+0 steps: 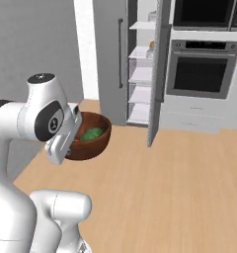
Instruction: Pick the chicken drumstick and broccoli from their plates and place them in the bowl. Then put the bowl in the fridge.
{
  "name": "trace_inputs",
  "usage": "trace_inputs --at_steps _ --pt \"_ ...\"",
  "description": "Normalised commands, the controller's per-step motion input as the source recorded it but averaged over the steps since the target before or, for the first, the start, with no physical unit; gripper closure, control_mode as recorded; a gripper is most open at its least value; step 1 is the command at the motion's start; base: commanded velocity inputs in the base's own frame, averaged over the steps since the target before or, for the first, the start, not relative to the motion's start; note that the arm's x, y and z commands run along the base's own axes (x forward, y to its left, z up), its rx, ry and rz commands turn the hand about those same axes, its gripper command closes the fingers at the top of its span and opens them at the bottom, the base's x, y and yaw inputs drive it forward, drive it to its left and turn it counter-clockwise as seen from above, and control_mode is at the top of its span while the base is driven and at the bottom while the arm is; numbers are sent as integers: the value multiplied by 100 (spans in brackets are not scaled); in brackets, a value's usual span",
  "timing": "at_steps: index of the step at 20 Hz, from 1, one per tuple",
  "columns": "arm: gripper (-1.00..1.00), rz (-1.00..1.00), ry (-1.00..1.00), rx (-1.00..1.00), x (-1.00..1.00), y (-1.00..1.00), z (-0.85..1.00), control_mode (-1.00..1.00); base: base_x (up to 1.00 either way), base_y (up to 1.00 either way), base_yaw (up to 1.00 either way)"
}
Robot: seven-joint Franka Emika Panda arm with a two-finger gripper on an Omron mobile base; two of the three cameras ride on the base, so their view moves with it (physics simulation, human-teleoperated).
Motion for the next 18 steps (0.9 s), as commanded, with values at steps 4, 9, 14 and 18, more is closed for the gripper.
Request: trace_inputs --at_steps 4,9,14,18 --pt "100 0 0 0 0 0 0 100 100 41 -2" --pt "100 0 0 0 0 0 0 100 100 2 0" --pt "100 0 0 0 0 0 0 100 100 0 -2" --pt "100 0 0 0 0 0 0 100 100 -25 -3"
